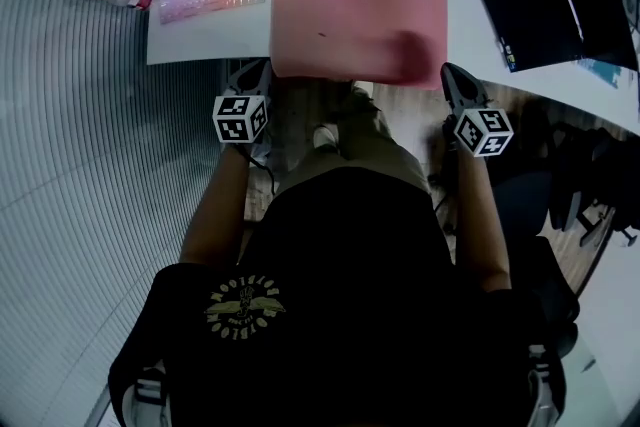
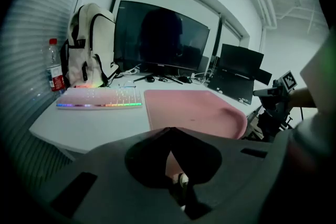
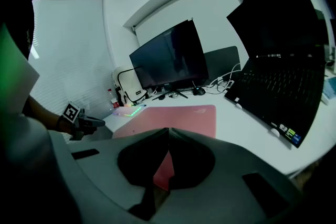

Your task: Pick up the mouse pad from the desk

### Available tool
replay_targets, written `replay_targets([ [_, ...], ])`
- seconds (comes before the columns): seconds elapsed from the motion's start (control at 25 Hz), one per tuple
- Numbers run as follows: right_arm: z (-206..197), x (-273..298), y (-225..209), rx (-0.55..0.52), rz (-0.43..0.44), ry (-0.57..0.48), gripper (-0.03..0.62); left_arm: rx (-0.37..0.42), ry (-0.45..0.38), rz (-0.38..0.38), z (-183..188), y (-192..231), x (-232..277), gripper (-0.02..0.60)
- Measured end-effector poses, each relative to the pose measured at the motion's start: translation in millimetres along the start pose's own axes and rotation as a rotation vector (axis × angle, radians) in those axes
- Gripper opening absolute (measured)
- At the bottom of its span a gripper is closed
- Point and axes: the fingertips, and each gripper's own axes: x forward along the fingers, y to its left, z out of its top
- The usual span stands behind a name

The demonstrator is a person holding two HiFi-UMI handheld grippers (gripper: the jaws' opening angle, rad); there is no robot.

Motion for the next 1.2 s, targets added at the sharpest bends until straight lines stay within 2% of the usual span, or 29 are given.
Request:
replay_targets([
  [0.16, -32.8, 0.2, -21.8, 0.017, -0.027, 0.074, 0.014, -0.021, 0.062, -0.018, -25.8, -1.8, 15.7, 0.008],
  [0.32, -65.2, -0.8, -38.4, 0.072, -0.03, 0.143, 0.096, -0.052, 0.125, -0.043, -47.1, -2.5, 28.6, 0.017],
  [0.44, -85.8, -0.1, -46.9, 0.101, -0.018, 0.193, 0.147, -0.072, 0.154, -0.074, -56.7, -7.0, 36.3, 0.113],
  [0.56, -105.0, 2.7, -54.6, 0.13, 0.002, 0.235, 0.216, -0.08, 0.166, -0.099, -63.7, -10.0, 44.5, 0.16],
  [0.68, -120.9, 8.4, -60.0, 0.146, 0.031, 0.284, 0.248, -0.088, 0.183, -0.111, -69.7, -9.4, 52.7, 0.206],
  [0.92, -137.4, 26.7, -68.9, 0.159, 0.069, 0.345, 0.265, -0.117, 0.224, -0.126, -76.4, -6.1, 68.0, 0.269],
  [1.2, -148.1, 45.9, -57.7, 0.138, 0.151, 0.386, 0.265, -0.134, 0.25, -0.196, -80.3, -14.8, 88.9, 0.291],
])
